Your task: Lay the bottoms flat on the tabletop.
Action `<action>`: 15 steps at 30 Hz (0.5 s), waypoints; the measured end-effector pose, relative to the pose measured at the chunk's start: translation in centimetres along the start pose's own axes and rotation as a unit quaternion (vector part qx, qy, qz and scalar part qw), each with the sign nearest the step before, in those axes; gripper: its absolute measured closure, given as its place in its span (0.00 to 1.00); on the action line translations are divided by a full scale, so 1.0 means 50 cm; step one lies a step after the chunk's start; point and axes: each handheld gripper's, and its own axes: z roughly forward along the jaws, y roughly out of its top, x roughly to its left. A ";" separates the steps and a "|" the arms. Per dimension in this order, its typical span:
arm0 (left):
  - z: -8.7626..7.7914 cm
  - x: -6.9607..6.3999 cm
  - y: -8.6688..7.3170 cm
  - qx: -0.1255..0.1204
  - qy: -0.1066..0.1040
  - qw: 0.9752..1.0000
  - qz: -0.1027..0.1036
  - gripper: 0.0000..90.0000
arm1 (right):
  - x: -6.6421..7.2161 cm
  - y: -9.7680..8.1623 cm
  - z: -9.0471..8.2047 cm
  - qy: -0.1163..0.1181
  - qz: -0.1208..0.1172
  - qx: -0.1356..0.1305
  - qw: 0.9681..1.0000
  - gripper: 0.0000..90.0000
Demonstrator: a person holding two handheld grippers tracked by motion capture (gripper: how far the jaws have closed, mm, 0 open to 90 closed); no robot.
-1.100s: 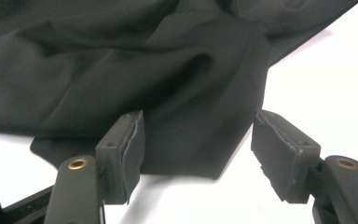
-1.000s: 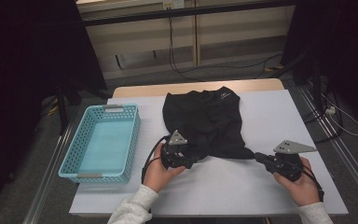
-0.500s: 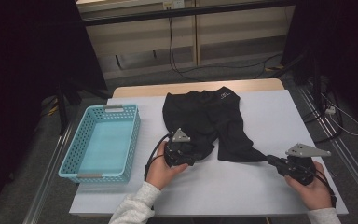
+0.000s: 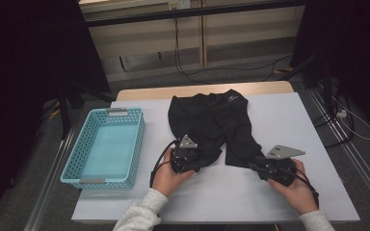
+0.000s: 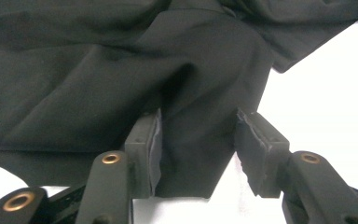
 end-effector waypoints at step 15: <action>-0.052 0.022 0.000 -0.016 0.011 0.999 -0.039 0.97 | -0.003 0.042 0.012 0.002 -0.008 -0.006 1.000 0.96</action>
